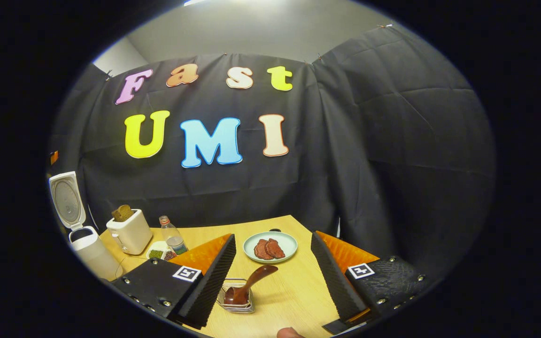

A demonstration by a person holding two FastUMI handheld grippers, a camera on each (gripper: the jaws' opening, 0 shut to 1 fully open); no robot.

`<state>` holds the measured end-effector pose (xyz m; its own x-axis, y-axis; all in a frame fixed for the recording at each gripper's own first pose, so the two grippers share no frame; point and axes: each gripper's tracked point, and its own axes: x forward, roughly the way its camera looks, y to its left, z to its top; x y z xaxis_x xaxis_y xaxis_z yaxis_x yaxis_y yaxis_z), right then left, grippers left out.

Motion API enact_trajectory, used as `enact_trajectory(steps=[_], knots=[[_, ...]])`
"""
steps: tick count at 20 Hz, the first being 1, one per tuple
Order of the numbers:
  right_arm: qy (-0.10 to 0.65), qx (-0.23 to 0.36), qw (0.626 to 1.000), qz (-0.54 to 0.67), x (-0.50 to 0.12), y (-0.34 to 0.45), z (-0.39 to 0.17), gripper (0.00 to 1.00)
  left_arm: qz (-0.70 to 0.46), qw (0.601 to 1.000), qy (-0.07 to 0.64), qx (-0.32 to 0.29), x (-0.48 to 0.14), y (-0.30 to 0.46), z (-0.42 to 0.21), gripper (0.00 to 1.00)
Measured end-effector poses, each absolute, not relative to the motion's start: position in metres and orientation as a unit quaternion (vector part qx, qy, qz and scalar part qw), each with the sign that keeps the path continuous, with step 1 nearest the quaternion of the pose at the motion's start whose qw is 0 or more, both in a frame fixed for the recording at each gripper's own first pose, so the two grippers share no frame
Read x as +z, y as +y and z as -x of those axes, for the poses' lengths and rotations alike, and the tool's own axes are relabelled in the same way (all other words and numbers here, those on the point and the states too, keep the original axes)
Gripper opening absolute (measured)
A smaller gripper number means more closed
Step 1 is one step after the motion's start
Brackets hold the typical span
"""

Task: Close the left gripper, press the button to open the rice cooker; take a wooden spoon from the chopstick holder with the right hand, scoop a spoonful of rice and pour it into the rice cooker, then put the wooden spoon back into the chopstick holder.

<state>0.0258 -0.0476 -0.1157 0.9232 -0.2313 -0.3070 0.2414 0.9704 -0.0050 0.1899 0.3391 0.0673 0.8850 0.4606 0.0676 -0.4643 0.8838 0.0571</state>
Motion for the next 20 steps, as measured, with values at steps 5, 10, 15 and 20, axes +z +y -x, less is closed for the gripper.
enact_trajectory(steps=[5, 10, 15, 20], knots=[[0.168, -0.138, 0.976, -0.009, -0.126, -0.042, -0.013, 0.98, -0.025, 0.967, 0.005, 0.254, 0.045, 0.386, -0.245, 0.98], [0.180, -0.139, 0.974, 0.011, -0.134, -0.039, -0.008, 0.98, -0.022, 0.961, 0.033, 0.275, 0.026, 0.429, -0.288, 0.98], [0.177, -0.116, 0.977, 0.030, -0.131, -0.031, -0.009, 0.98, -0.001, 0.959, 0.075, 0.274, -0.002, 0.435, -0.298, 0.99], [0.168, -0.095, 0.981, 0.023, -0.130, -0.030, -0.012, 0.98, 0.009, 0.958, 0.087, 0.273, -0.003, 0.424, -0.291, 0.99]])
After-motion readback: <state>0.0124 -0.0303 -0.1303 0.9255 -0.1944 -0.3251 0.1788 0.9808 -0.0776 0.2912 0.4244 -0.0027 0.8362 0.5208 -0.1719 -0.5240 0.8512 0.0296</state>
